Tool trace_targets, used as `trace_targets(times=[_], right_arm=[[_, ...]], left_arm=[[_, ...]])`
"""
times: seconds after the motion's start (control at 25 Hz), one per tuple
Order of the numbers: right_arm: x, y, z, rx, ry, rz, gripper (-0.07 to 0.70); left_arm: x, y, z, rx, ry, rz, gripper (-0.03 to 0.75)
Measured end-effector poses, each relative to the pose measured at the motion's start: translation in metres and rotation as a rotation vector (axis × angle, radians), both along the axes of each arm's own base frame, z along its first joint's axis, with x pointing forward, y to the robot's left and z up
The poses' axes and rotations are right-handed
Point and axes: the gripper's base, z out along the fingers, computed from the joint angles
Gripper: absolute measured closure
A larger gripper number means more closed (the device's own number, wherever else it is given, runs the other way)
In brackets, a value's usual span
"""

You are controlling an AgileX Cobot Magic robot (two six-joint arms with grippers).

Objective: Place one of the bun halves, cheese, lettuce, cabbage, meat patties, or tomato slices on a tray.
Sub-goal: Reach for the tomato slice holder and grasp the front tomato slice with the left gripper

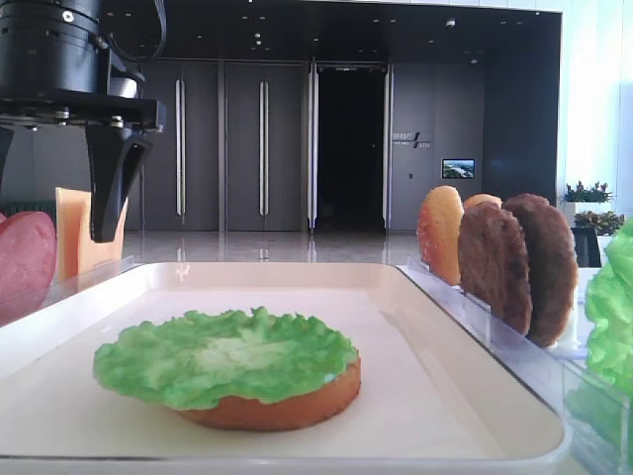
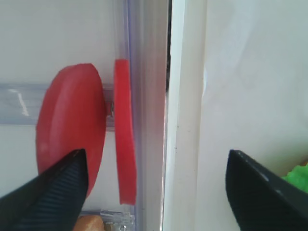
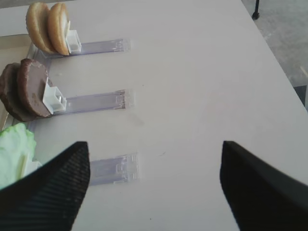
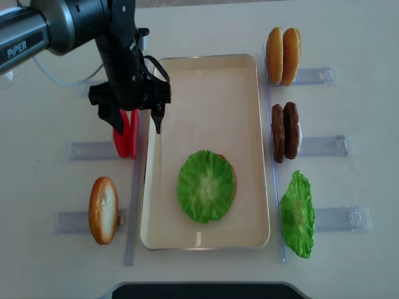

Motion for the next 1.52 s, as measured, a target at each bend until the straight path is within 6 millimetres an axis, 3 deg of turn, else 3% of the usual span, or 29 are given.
trace_targets(times=[0.16, 0.24, 0.36, 0.6, 0.64, 1.32, 1.52], right_arm=[[0.0, 0.0, 0.0, 0.0, 0.0, 0.0, 0.1], [0.0, 0.0, 0.0, 0.0, 0.0, 0.0, 0.1], [0.0, 0.0, 0.0, 0.0, 0.0, 0.0, 0.1], [0.0, 0.0, 0.0, 0.0, 0.0, 0.0, 0.1], [0.0, 0.0, 0.0, 0.0, 0.0, 0.0, 0.1], [0.0, 0.0, 0.0, 0.0, 0.0, 0.0, 0.1], [0.0, 0.0, 0.0, 0.0, 0.0, 0.0, 0.1]], left_arm=[[0.0, 0.0, 0.0, 0.0, 0.0, -0.001, 0.028], [0.0, 0.0, 0.0, 0.0, 0.0, -0.001, 0.07], [0.0, 0.0, 0.0, 0.0, 0.0, -0.001, 0.21], [0.0, 0.0, 0.0, 0.001, 0.001, -0.001, 0.599], [0.0, 0.0, 0.0, 0.002, 0.001, -0.004, 0.631], [-0.001, 0.0, 0.001, 0.004, 0.014, -0.046, 0.65], [-0.003, 0.002, 0.017, 0.005, 0.008, -0.044, 0.656]])
